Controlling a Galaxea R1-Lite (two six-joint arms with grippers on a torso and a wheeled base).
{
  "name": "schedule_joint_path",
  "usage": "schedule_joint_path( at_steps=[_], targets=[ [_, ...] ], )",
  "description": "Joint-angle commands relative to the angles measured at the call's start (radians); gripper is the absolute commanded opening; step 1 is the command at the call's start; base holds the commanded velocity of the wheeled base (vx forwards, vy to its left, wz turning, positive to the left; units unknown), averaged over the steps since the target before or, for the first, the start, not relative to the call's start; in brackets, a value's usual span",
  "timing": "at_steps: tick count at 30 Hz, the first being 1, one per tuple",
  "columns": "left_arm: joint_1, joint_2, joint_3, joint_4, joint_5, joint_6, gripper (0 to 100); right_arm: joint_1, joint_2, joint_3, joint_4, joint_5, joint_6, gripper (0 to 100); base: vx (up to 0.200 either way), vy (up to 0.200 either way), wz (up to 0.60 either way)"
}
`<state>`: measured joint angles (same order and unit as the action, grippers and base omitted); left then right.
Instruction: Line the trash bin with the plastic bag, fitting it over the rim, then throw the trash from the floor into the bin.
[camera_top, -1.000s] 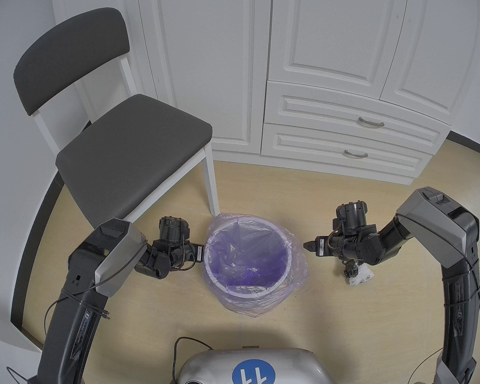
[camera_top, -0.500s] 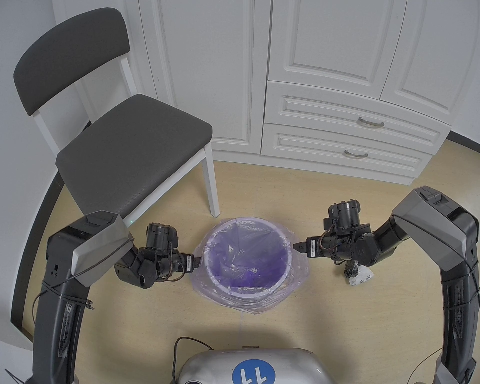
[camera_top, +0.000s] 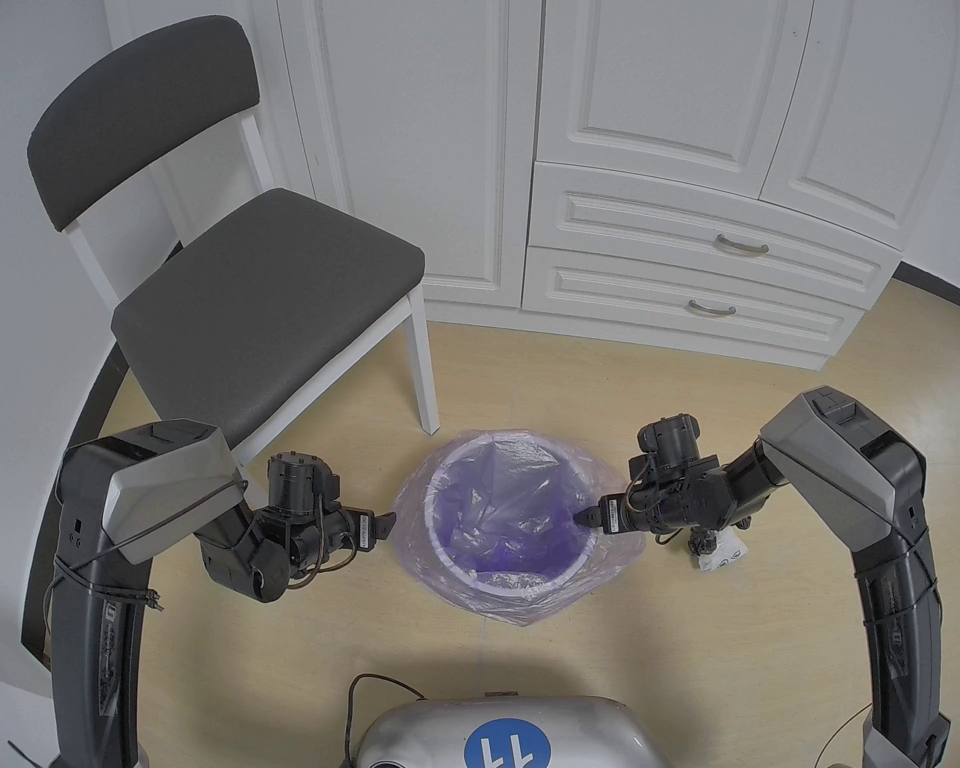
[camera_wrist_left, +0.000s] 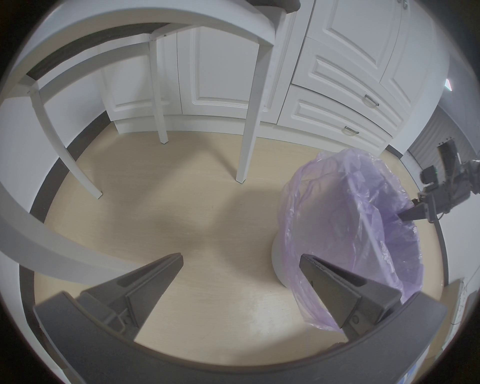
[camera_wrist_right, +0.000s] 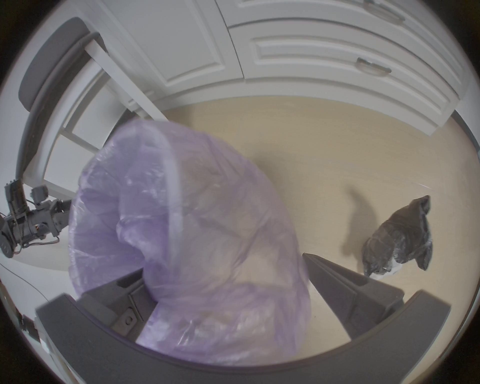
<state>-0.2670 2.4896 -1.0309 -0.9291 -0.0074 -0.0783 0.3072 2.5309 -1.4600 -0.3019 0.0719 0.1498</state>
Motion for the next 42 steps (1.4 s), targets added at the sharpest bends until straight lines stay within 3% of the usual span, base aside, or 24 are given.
schedule_joint_path(
  at_steps=[1,5,12,24,27,37,42],
  targets=[
    [0.005,-0.028,0.086,-0.085,0.009,0.002,100,-0.022,0.184,-0.275,0.165,0.003,-0.035,100,0.0,0.0,0.0],
    [0.008,-0.038,0.14,-0.137,0.014,0.002,100,-0.017,0.193,-0.332,0.248,0.019,-0.026,100,0.0,0.0,0.0],
    [0.023,-0.037,0.17,-0.201,0.014,0.002,100,-0.016,0.112,-0.281,0.248,0.104,0.033,100,0.0,0.0,0.0],
    [0.035,-0.051,0.207,-0.241,0.014,0.003,100,0.021,-0.087,-0.157,0.245,0.115,0.033,100,0.0,0.0,0.0],
    [0.035,-0.06,0.209,-0.24,0.014,0.003,100,0.023,-0.147,-0.114,0.242,0.146,0.027,100,0.0,0.0,0.0],
    [0.026,-0.135,0.281,-0.241,0.018,0.06,100,-0.053,-0.155,-0.106,0.233,0.18,0.014,100,0.0,0.0,0.0],
    [0.031,-0.172,0.308,-0.243,0.018,0.064,100,-0.089,-0.086,-0.118,0.231,0.218,-0.052,100,0.0,0.0,0.0]
  ],
)
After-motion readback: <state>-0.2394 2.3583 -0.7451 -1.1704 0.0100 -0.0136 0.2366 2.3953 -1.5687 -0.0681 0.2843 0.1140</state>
